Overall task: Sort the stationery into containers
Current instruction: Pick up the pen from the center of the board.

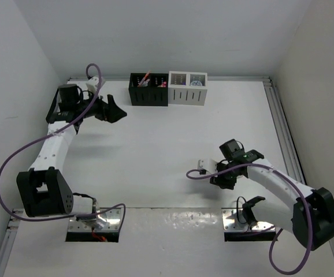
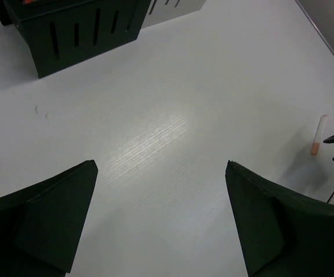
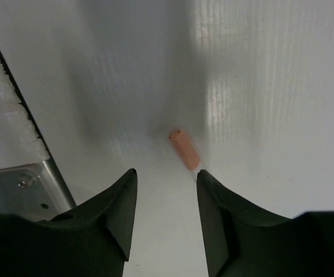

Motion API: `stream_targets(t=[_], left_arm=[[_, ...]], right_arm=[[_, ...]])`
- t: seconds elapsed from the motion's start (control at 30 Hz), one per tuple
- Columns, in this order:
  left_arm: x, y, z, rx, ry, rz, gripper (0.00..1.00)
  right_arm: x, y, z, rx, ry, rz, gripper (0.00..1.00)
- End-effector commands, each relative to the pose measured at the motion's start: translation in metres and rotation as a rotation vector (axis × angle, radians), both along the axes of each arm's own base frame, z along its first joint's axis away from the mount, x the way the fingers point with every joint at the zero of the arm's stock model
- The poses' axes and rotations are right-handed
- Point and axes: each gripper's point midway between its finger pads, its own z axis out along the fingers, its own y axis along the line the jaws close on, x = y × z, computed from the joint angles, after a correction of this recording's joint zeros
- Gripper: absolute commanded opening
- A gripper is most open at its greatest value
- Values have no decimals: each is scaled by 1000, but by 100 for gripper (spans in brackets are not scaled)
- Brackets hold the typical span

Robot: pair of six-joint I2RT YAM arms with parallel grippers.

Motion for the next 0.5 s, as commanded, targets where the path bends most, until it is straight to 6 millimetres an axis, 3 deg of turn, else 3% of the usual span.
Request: stream_targets(t=[0.0, 0.17, 0.47], left_arm=[[-9, 2, 4, 22, -31, -49, 100], [-6, 7, 9, 24, -48, -35, 100], [-1, 16, 2, 23, -21, -11, 100]], right_arm=[[22, 8, -3, -5, -111, 113, 45], [20, 8, -15, -21, -134, 177, 46], [14, 8, -30, -46, -131, 281, 43]])
